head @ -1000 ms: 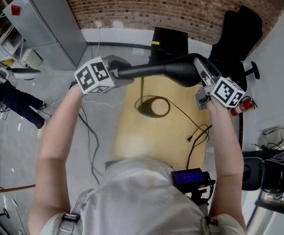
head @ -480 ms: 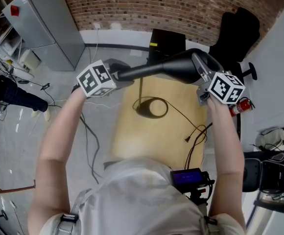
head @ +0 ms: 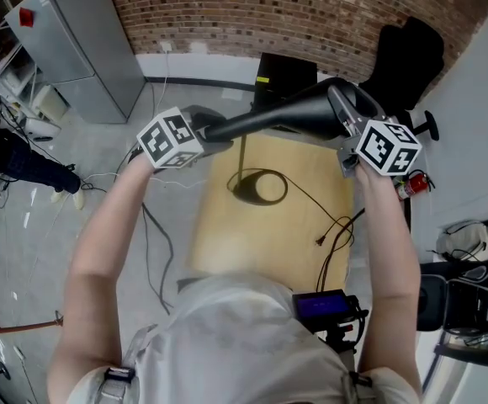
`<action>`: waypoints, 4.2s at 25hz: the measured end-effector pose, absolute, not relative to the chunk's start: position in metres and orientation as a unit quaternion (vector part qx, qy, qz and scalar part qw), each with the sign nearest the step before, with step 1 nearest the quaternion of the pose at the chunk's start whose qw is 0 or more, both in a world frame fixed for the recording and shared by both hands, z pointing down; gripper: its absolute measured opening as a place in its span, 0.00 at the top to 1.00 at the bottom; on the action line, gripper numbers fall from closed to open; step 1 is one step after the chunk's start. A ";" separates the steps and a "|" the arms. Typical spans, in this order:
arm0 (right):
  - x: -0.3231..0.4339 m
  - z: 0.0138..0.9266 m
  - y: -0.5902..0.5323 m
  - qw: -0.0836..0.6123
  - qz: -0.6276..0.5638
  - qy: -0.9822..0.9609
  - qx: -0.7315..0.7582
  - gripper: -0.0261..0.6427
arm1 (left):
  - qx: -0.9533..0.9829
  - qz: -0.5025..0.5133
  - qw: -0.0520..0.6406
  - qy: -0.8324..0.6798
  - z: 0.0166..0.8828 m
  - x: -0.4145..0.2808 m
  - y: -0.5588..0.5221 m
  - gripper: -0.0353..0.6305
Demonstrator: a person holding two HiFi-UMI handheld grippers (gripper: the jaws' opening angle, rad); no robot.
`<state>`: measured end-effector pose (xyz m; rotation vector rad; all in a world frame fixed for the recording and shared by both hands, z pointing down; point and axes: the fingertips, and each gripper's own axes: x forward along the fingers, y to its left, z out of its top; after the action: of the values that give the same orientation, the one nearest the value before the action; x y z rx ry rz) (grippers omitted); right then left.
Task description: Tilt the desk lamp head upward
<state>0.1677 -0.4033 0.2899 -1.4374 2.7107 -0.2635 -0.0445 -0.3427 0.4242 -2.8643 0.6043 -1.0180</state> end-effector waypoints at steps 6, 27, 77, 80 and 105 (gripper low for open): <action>0.154 0.269 -0.399 0.024 -0.056 0.884 -0.463 0.66 | -0.926 -0.323 0.012 0.195 0.428 -0.044 -0.341 0.62; 0.124 0.228 -0.391 -0.006 0.017 0.896 -0.443 0.67 | -0.932 -0.309 -0.017 0.188 0.441 -0.030 -0.344 0.62; 0.093 0.174 -0.358 0.005 0.045 0.875 -0.483 0.69 | -0.966 -0.171 -0.027 0.194 0.415 -0.024 -0.339 0.60; 0.109 0.160 -0.335 0.049 0.044 0.869 -0.490 0.69 | -0.971 -0.118 -0.018 0.206 0.394 -0.035 -0.333 0.60; 0.088 0.461 -0.129 0.029 -0.115 0.865 -0.487 0.94 | -0.965 -0.036 -0.106 0.239 0.514 -0.104 -0.144 0.94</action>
<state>0.0882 -0.1293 0.4607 -1.5032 2.6695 -0.3547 -0.1038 -0.1442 0.5138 -3.2542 0.8058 -0.1204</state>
